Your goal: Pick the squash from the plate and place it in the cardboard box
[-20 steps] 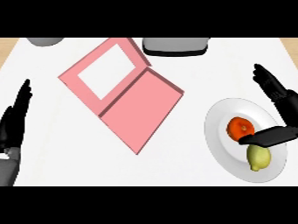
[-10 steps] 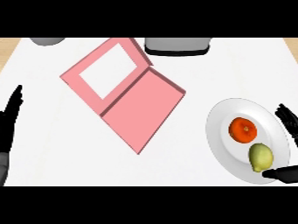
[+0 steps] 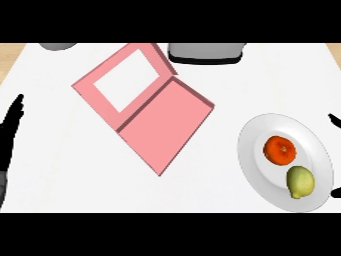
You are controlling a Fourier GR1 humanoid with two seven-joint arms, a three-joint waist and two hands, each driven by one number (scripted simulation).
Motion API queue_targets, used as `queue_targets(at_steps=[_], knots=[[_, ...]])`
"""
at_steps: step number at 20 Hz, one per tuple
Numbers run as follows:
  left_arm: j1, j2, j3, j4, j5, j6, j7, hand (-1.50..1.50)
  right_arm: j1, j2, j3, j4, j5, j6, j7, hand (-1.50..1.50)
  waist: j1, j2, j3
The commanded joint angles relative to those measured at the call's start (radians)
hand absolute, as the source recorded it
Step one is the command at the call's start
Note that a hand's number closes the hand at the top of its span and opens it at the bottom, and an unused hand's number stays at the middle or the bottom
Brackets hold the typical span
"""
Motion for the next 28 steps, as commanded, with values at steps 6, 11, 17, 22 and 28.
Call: queue_targets(at_steps=[6,11,17,22,28], knots=[[0.015,-0.024,-0.01,-0.012,-0.027,0.005,0.003,0.0,-0.172,-0.057,0.176,-0.052,0.244,0.103,0.286,-1.5,0.0,-0.005,-0.002],[0.03,-0.045,-0.006,-0.084,-0.038,0.016,0.072,0.0,-0.252,0.029,0.2,-0.037,0.296,0.2,0.396,-1.5,-0.007,-0.006,-0.001],[0.068,-0.033,0.051,-0.076,-0.048,-0.03,0.014,0.0,-0.213,0.084,0.176,-0.067,0.405,0.178,0.458,-1.5,-0.015,-0.006,-0.001],[0.003,-0.079,0.057,-0.003,-0.09,-0.034,-0.013,0.0,-0.294,0.159,0.133,0.024,0.485,0.209,0.428,-1.5,-0.014,-0.004,-0.001],[0.054,-0.085,0.094,-0.094,-0.098,-0.065,0.031,0.0,-0.279,0.199,0.09,0.082,0.562,0.193,0.359,-1.5,-0.01,-0.004,-0.001]])
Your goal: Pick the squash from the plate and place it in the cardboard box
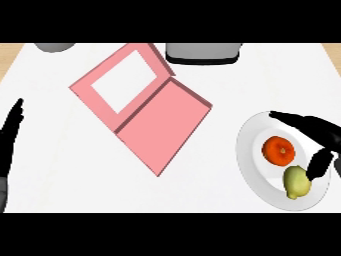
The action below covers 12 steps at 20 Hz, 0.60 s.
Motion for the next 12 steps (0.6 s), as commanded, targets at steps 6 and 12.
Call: queue_targets(at_steps=[6,12], knots=[[0.013,-0.044,0.008,-0.055,-0.051,-0.001,0.048,0.0,0.013,0.015,-0.066,-0.043,0.032,0.087,-0.087,-1.5,0.001,0.001,0.002],[-0.015,-0.039,0.068,0.073,-0.04,-0.036,-0.072,0.0,0.136,0.046,-0.098,-0.299,0.021,0.166,0.009,-1.5,-0.006,0.0,0.002]])
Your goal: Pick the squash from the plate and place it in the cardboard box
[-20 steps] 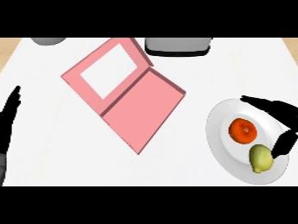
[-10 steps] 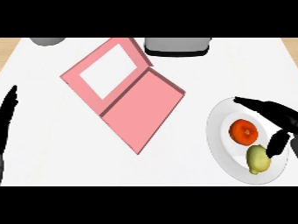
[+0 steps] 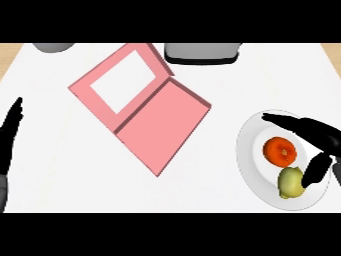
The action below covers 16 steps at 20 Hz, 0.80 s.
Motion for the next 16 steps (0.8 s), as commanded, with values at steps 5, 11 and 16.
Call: queue_targets(at_steps=[5,11,16], knots=[[-0.012,-0.018,0.026,0.068,-0.027,-0.001,-0.056,0.0,0.056,0.048,0.013,-0.11,0.102,0.038,0.129,-1.5,0.0,0.002,0.002],[0.044,-0.027,0.017,-0.085,-0.033,-0.035,0.038,0.0,0.072,0.084,-0.017,-0.019,0.163,-0.001,0.128,-1.5,0.004,0.001,0.002],[-0.006,0.009,0.058,-0.006,-0.007,-0.068,0.002,0.0,0.005,0.169,-0.007,0.058,0.246,-0.202,0.121,1.5,0.006,0.004,0.002]])
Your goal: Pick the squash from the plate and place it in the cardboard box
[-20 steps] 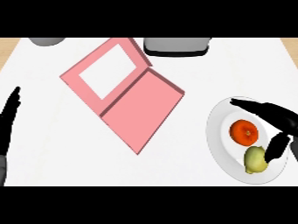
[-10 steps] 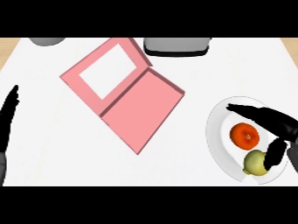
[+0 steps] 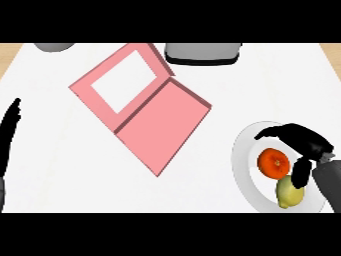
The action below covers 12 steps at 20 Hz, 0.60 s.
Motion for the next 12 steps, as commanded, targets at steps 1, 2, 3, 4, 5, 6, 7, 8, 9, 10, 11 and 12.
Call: queue_targets(at_steps=[1,2,3,4,5,6,7,8,9,10,11,12], knots=[[0.039,-0.013,-0.004,-0.042,0.003,-0.008,-0.001,0.0,-0.014,0.022,-0.031,0.064,0.048,-0.18,-0.048,1.5,0.008,0.006,0.012],[-0.035,0.001,0.005,0.041,0.003,-0.02,-0.01,0.0,-0.052,0.066,-0.024,0.072,0.063,-0.18,0.004,1.5,0.002,0.007,0.011],[-0.022,-0.024,-0.006,0.028,-0.021,0.017,-0.012,0.0,-0.056,0.083,-0.029,0.122,0.074,-0.238,-0.027,1.5,0.005,0.008,0.011],[-0.023,-0.049,-0.028,0.011,-0.036,0.032,0.014,0.0,-0.021,0.088,-0.028,0.125,0.088,-0.292,-0.038,1.5,0.003,0.007,0.012],[0.0,-0.007,0.01,0.006,-0.01,-0.007,-0.003,0.0,-0.047,0.065,-0.042,0.116,0.095,-0.266,-0.03,1.5,0.003,0.006,0.011],[-0.036,0.02,0.012,-0.023,-0.008,-0.029,0.066,0.0,-0.086,0.052,-0.06,0.17,0.099,-0.299,-0.063,1.5,0.007,0.007,0.012],[0.026,-0.022,-0.007,-0.034,-0.021,-0.001,0.007,0.0,-0.059,0.094,-0.049,0.185,0.12,-0.375,-0.06,1.5,0.009,0.007,0.012],[0.008,-0.041,-0.02,-0.018,-0.041,0.023,0.019,0.0,-0.119,0.115,-0.061,0.189,0.122,-0.37,-0.014,1.5,0.009,0.007,0.011],[-0.027,-0.001,0.02,0.013,-0.007,-0.016,0.005,0.0,-0.078,0.063,-0.076,0.113,0.104,-0.35,-0.056,1.5,-0.001,0.005,0.011],[-0.015,0.003,0.031,0.029,-0.009,-0.01,-0.02,0.0,-0.03,0.069,-0.076,0.014,0.102,-0.336,0.017,1.5,-0.008,0.003,0.01],[-0.059,0.028,0.053,0.073,0.009,-0.039,0.002,0.0,-0.005,0.049,-0.077,-0.013,0.111,-0.331,0.012,1.5,-0.01,0.003,0.01],[0.014,0.006,0.039,-0.011,-0.001,-0.027,-0.014,0.0,-0.003,0.103,-0.07,-0.027,0.124,-0.336,0.081,1.5,-0.003,0.003,0.01]])
